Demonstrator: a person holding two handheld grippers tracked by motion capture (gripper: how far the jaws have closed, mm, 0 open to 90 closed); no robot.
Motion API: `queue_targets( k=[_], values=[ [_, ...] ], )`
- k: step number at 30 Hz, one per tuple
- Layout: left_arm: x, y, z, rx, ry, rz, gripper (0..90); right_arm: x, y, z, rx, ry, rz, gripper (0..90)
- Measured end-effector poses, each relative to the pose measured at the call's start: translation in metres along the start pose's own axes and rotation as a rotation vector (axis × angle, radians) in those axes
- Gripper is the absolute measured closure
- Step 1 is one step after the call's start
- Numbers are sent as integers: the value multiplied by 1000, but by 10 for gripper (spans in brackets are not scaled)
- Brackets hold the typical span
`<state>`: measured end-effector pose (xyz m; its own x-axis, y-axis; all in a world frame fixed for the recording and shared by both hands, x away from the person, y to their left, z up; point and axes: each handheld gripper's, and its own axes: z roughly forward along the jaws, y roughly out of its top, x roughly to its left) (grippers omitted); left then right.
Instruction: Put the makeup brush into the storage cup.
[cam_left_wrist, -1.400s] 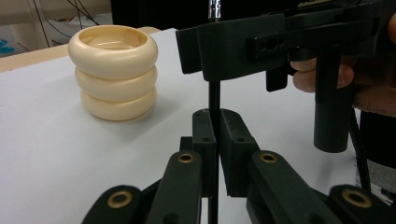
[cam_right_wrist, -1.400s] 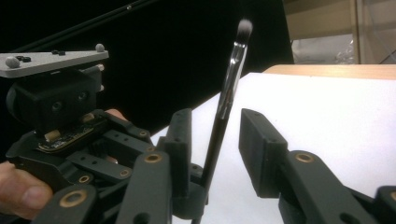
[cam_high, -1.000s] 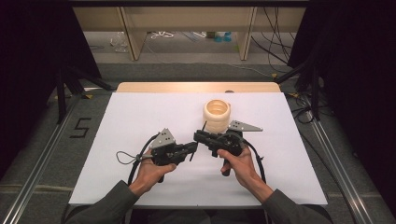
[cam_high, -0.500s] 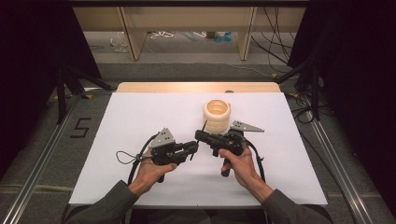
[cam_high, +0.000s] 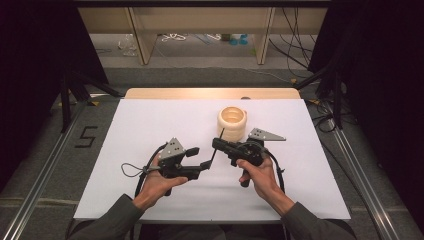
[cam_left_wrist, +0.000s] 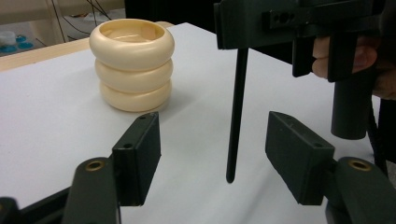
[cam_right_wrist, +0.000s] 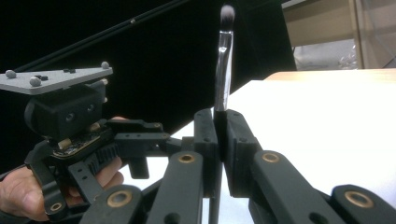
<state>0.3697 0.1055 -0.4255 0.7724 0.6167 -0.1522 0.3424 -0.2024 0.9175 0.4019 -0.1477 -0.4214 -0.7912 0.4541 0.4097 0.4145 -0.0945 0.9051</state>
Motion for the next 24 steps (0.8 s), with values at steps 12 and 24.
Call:
queue_targets(
  k=[12, 24],
  values=[
    [7, -5, -7, 20, 30, -10, 229, -4, 5, -5, 7, -34, -48, 854],
    [11, -10, -11, 32, 46, -20, 188, -9, 13, -12, 7, -71, -76, 854]
  ],
)
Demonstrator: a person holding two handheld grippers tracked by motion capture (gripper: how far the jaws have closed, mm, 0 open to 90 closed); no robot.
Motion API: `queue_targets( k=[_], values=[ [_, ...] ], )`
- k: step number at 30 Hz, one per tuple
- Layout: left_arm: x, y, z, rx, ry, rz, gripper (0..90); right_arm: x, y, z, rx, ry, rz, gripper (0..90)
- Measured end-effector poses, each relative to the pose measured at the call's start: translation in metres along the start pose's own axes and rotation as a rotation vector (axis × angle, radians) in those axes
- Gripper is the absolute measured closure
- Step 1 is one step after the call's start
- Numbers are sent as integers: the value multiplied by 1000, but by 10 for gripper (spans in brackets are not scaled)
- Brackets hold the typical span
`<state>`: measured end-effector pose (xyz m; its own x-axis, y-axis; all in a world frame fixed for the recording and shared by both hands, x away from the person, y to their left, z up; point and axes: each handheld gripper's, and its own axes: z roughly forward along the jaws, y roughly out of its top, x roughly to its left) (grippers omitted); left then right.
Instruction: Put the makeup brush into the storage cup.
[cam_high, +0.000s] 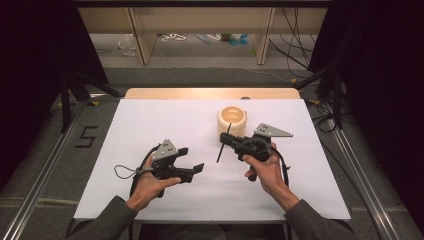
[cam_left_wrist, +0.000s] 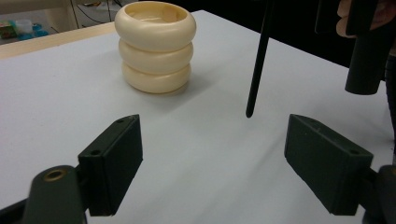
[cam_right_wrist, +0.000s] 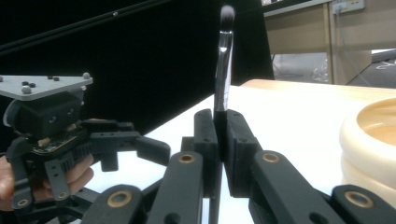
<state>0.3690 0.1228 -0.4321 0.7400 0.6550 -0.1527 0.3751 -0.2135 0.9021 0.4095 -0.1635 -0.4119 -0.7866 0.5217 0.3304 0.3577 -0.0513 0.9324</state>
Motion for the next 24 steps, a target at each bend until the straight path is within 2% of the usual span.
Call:
queue_targets(
  k=[1, 4, 6, 7, 9, 11, 12, 15, 16, 19, 22, 24],
  values=[
    [1, 0, -1, 2, 1, 17, 188, -1, 1, -1, -2, -4, -3, 854],
    [1, -1, -1, 3, 4, 2, 188, -4, 3, -2, 0, -16, -9, 854],
    [3, -1, -2, 1, -1, 10, 188, -5, 5, -3, 1, -22, -18, 854],
    [2, -1, -3, 5, 9, -1, 188, -7, 6, -3, 1, -30, -26, 854],
    [3, -1, -4, 5, 12, 10, 184, -9, 9, -4, 9, -36, -33, 854],
    [4, -2, -5, 7, 13, -1, 184, -11, 11, -5, 7, -44, -33, 854],
    [4, -3, -5, 8, 15, 11, 184, -15, 14, -6, 21, -64, -50, 854],
    [4, -3, -6, 11, 19, 15, 184, -17, 15, -6, 11, -61, -40, 854],
    [4, -4, -6, 9, 18, 5, 183, -19, 16, -6, 9, -68, -48, 854],
    [5, -4, -7, 10, 19, 13, 181, -24, 21, -7, 26, -87, -53, 854],
    [5, -5, -8, 11, 24, -3, 180, -26, 25, -7, 22, -85, -39, 854],
    [5, -5, -8, 10, 26, -5, 180, -28, 25, -6, 13, -89, -47, 854]
  ],
)
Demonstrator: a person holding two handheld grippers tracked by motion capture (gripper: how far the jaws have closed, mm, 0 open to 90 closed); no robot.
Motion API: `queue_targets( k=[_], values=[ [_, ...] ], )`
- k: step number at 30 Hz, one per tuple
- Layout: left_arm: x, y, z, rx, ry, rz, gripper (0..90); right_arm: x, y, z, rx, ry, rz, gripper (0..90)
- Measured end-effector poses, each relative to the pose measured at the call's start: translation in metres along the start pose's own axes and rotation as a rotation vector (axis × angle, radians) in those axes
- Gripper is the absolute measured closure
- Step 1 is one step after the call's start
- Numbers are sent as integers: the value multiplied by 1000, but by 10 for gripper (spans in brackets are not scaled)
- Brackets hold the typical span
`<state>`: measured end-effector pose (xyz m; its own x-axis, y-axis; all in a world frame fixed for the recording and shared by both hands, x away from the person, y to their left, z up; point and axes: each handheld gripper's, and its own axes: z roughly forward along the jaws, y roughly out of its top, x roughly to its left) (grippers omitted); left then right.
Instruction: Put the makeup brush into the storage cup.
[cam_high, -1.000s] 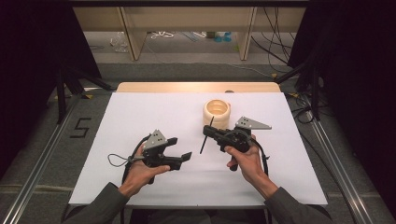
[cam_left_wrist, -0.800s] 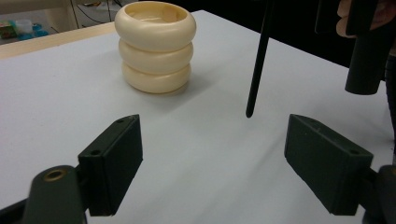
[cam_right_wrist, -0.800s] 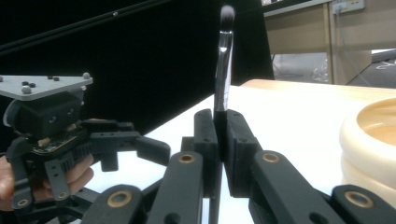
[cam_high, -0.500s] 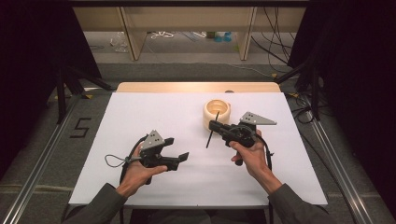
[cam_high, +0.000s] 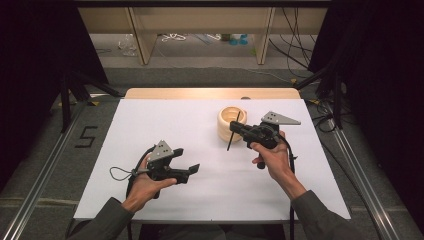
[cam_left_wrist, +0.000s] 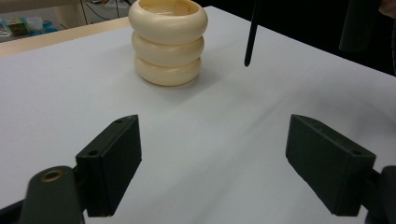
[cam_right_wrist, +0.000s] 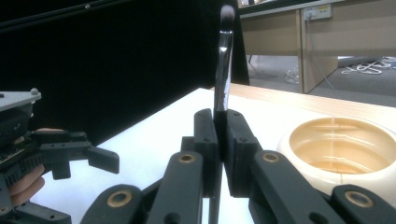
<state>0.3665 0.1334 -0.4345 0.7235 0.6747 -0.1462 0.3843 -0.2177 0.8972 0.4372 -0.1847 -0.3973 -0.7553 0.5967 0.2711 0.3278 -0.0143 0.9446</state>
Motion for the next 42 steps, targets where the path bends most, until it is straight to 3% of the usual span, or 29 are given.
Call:
queue_targets(
  k=[1, 13, 14, 18, 23, 32, 42],
  values=[
    [0, 0, 0, -2, 1, 0, 180, -2, 1, -2, 36, -5, 14, 854],
    [1, 0, -2, -6, 3, 9, 180, -13, 10, -3, 6, -40, -14, 854],
    [1, 0, -1, -7, 2, 2, 180, -13, 12, -4, 30, -36, 3, 854],
    [1, 0, -1, -8, 2, -10, 180, -18, 14, -2, 34, -54, -4, 854],
    [1, 0, -2, -9, 2, -11, 183, -19, 21, 0, 5, -57, -13, 854],
    [2, 0, -2, -10, 4, -11, 183, -25, 34, 4, 31, -77, -24, 854],
    [2, 0, -2, -6, 5, -9, 183, -32, 48, 11, 17, -88, -25, 854]
  ],
)
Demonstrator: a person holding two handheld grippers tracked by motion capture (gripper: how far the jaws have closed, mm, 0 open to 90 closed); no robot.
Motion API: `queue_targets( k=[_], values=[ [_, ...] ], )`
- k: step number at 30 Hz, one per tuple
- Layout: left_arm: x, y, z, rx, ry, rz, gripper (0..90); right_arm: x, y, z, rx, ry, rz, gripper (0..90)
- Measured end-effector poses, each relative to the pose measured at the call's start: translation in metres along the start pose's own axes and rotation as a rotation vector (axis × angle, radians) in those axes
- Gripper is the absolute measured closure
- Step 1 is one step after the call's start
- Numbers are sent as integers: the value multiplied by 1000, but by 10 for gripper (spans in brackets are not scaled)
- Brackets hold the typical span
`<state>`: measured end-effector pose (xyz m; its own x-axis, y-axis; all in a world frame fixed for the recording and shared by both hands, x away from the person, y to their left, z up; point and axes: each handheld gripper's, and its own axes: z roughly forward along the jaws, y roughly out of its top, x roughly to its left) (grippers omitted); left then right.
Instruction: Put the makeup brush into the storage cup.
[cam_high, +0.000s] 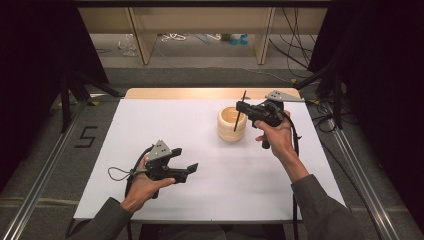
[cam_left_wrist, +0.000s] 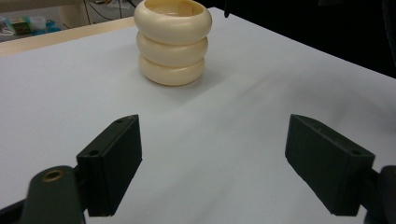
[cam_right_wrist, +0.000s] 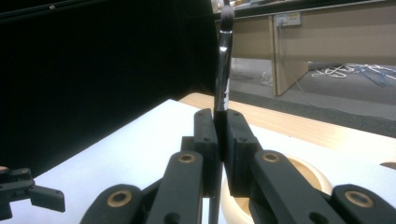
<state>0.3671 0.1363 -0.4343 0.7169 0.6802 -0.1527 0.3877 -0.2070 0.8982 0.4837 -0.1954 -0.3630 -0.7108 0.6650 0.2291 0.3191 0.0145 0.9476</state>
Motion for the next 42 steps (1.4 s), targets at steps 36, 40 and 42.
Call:
queue_targets(
  k=[36, 40, 42],
  values=[
    [1, 1, 0, -12, -2, 3, 184, -33, 10, 43, 26, -126, -4, 853],
    [2, 1, -1, -13, 3, 5, 185, -35, 7, 47, 47, -133, -3, 853],
    [2, 1, -1, -14, 4, 7, 185, -37, 5, 50, 61, -141, -8, 853]
  ],
)
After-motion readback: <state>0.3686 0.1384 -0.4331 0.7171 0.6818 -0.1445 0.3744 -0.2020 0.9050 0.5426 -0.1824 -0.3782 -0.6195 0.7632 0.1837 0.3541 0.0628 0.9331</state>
